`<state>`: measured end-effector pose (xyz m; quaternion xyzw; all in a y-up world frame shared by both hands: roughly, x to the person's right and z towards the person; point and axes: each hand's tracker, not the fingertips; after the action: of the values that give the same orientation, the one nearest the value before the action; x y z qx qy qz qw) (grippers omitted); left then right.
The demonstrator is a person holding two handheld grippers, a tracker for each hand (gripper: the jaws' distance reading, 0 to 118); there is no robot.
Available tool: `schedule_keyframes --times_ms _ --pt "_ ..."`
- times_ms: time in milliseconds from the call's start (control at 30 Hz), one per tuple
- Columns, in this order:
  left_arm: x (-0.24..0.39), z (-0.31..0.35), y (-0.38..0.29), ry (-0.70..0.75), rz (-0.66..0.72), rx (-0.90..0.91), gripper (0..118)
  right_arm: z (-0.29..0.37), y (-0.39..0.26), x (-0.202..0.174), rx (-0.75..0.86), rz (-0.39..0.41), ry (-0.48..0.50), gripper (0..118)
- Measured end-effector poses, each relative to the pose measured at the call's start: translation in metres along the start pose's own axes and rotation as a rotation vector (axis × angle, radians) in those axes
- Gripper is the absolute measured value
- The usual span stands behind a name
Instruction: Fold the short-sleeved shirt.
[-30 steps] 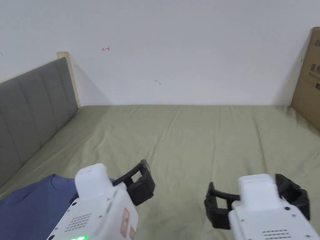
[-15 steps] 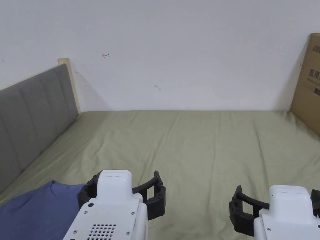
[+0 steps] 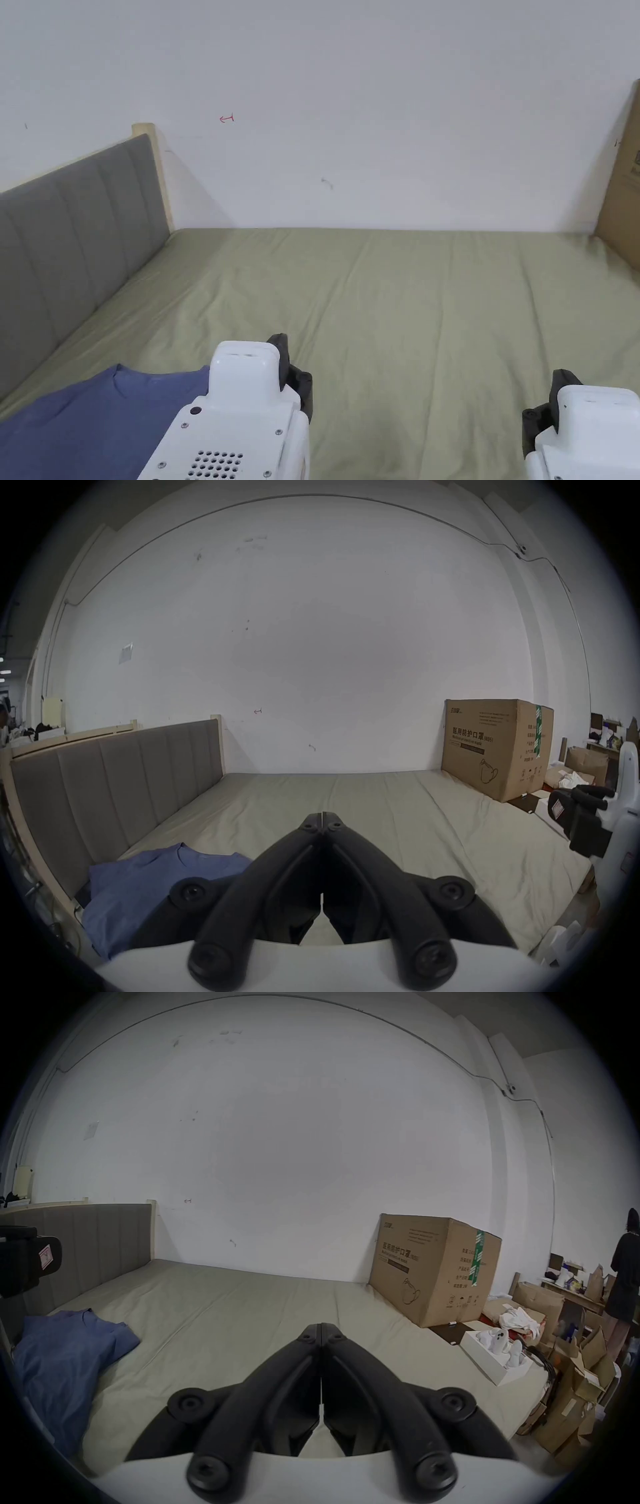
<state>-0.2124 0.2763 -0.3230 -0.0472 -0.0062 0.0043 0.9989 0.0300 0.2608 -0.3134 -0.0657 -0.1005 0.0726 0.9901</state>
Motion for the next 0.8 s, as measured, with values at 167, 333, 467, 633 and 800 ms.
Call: schedule_keyframes --times_ms 167,333,467,633,800 --pt "-0.005 0.004 0.007 0.022 -0.011 -0.001 0 0.0 0.006 -0.005 -0.004 -0.029 0.039 0" --pt "-0.033 0.022 0.016 0.111 -0.013 0.016 0 -0.008 0.017 -0.032 -0.007 -0.041 0.172 0" --pt "-0.073 0.048 0.021 0.266 -0.002 0.014 0 -0.008 0.024 -0.071 0.011 0.008 0.315 0" --pt "-0.117 0.076 0.02 0.43 -0.019 -0.036 0 0.0 0.028 -0.122 0.0 0.021 0.527 0" --pt "-0.141 0.082 0.008 0.485 0.008 -0.092 0 0.008 0.022 -0.15 -0.012 0.07 0.615 0"
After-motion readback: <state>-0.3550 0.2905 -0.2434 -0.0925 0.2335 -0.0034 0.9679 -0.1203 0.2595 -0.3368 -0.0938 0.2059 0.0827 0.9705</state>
